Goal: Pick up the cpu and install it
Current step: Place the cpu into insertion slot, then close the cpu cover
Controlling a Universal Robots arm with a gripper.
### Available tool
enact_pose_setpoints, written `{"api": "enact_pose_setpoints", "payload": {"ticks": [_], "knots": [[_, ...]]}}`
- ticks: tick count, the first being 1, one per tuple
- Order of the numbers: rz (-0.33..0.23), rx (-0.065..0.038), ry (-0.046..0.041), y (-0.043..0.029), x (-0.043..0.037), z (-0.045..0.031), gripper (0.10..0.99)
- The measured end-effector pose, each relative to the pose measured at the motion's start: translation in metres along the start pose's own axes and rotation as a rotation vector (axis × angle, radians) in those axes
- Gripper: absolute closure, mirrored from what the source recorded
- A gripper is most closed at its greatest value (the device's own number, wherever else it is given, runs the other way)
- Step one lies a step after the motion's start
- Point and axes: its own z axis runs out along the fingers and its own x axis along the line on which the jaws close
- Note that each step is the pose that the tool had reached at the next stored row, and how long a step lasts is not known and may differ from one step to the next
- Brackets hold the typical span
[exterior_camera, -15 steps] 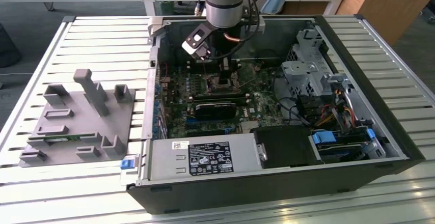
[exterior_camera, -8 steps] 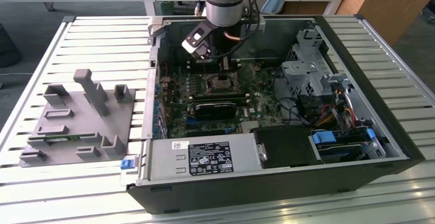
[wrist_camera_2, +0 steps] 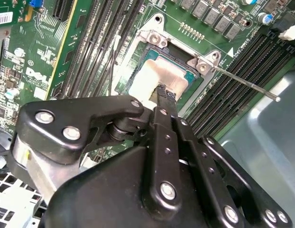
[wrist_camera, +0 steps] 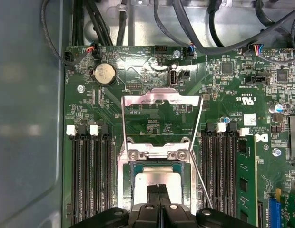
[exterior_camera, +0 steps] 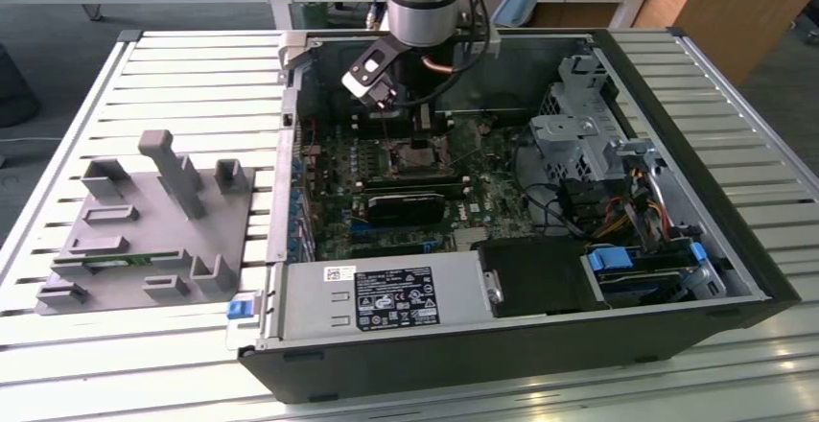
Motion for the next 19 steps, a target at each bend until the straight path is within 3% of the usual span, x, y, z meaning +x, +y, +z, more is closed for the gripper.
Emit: {"api": "enact_pose_setpoints", "payload": {"ticks": [9, 10, 19], "knots": [[0.000, 0.000, 0.0000, 0.0002, -0.0001, -0.0045, 0.976], [0.000, 0.000, -0.0002, 0.0005, -0.0003, -0.0099, 0.976], [0.000, 0.000, 0.0000, 0.0017, -0.0009, -0.0340, 0.976]]}}
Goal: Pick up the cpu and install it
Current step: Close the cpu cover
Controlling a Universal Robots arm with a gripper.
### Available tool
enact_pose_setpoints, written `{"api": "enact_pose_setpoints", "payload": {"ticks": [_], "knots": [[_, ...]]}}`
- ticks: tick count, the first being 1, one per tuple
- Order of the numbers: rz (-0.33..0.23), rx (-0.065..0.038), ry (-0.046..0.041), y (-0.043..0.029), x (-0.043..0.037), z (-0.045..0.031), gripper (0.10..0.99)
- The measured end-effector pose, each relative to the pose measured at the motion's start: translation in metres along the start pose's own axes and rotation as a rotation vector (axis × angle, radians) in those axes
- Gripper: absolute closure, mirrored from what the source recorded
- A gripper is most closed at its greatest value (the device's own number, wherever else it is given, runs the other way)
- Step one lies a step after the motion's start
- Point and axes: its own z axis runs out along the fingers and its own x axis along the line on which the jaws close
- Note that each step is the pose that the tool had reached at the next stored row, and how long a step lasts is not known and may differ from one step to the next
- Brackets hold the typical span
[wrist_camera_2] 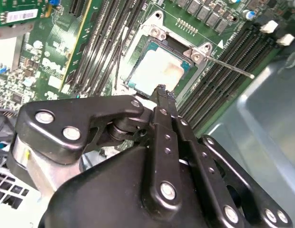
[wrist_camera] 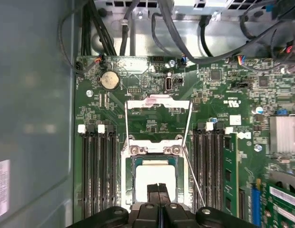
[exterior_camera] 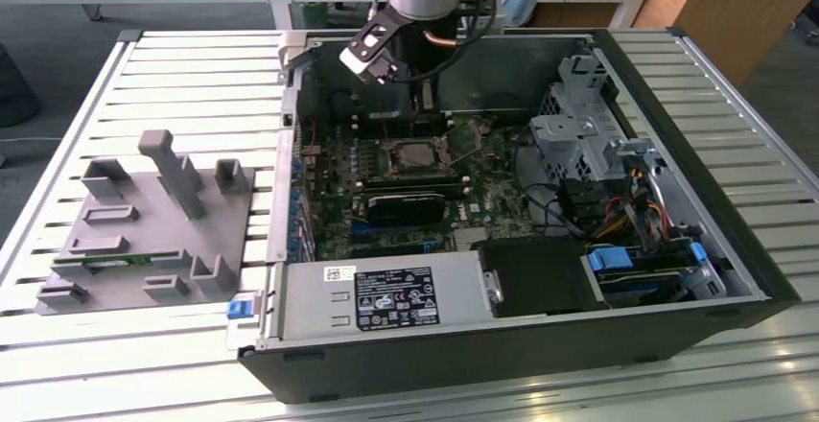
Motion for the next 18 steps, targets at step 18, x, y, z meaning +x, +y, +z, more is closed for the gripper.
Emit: {"api": "enact_pose_setpoints", "payload": {"ticks": [18], "knots": [[0.000, 0.001, 0.0023, 0.0263, -0.0051, -0.0120, 0.976]]}}
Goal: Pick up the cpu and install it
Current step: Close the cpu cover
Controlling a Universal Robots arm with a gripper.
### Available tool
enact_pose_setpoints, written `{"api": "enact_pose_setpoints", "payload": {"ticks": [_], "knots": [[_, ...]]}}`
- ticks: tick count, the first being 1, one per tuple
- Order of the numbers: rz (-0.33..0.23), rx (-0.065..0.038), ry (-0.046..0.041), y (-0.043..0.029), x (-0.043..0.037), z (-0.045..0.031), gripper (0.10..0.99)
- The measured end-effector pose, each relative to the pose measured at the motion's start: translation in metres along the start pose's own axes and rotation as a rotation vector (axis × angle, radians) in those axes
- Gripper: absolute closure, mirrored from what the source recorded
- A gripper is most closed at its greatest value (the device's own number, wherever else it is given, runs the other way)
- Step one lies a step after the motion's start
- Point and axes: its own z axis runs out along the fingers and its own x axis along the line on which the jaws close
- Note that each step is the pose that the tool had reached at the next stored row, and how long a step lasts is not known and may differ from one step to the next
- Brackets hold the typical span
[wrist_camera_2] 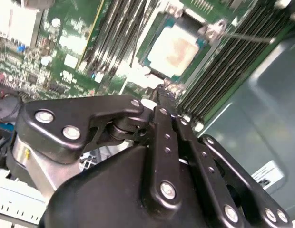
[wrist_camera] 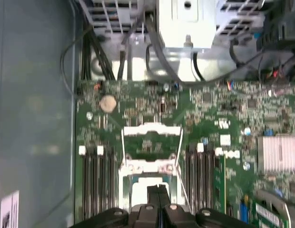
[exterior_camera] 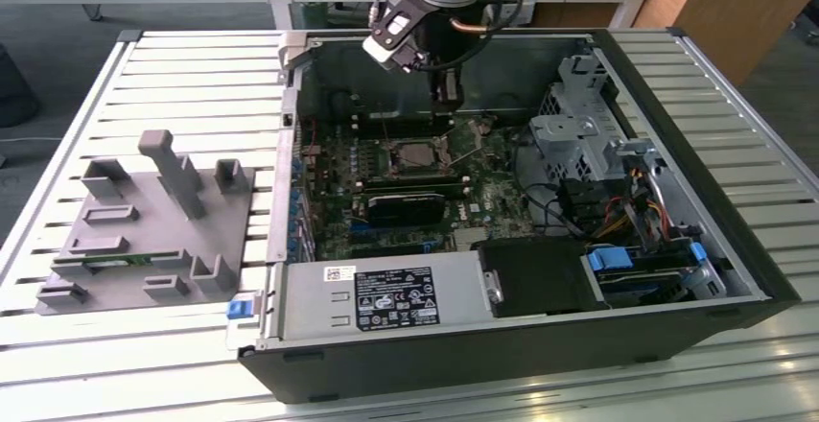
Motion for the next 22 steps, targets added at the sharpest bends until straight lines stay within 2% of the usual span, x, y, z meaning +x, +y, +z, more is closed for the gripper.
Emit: {"api": "enact_pose_setpoints", "payload": {"ticks": [3, 5, 8, 9, 15, 22], "knots": [[0.000, 0.000, 0.0000, 0.0003, 0.0000, 0.0001, 0.976], [-0.001, 0.000, 0.0009, 0.0033, 0.0002, 0.0004, 0.976], [-0.009, 0.002, 0.0132, 0.0101, 0.0003, 0.0009, 0.976], [-0.009, 0.002, 0.0136, 0.0123, 0.0004, 0.0012, 0.976], [-0.011, 0.004, 0.0080, 0.0228, 0.0014, 0.0038, 0.976], [-0.011, 0.004, 0.0079, 0.0332, 0.0021, 0.0079, 0.976]]}}
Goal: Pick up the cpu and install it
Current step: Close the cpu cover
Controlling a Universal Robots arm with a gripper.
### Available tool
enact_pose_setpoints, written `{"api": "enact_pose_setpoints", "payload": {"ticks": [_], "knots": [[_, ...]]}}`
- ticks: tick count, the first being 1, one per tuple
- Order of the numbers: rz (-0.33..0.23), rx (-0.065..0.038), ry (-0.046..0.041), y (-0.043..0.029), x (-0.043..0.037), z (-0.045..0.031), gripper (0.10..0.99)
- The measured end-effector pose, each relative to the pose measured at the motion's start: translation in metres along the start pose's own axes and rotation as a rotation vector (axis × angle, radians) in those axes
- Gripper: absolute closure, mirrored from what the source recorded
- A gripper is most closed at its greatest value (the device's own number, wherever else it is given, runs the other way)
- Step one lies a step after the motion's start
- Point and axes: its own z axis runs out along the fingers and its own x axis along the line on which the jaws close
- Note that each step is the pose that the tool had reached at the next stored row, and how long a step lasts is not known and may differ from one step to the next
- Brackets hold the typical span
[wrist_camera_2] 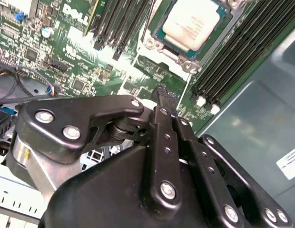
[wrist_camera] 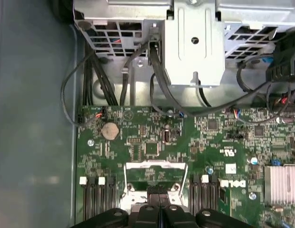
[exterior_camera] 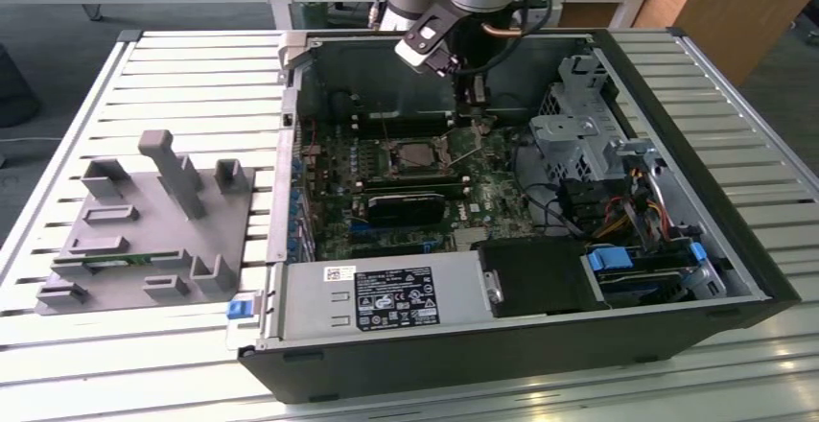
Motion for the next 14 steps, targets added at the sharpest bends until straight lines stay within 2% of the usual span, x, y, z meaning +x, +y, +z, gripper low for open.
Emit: {"api": "enact_pose_setpoints", "payload": {"ticks": [9, 14], "knots": [[0.000, 0.000, -0.0025, 0.0113, 0.0015, 0.0045, 0.976], [0.000, 0.000, -0.0034, 0.0199, 0.0030, 0.0068, 0.976]]}}
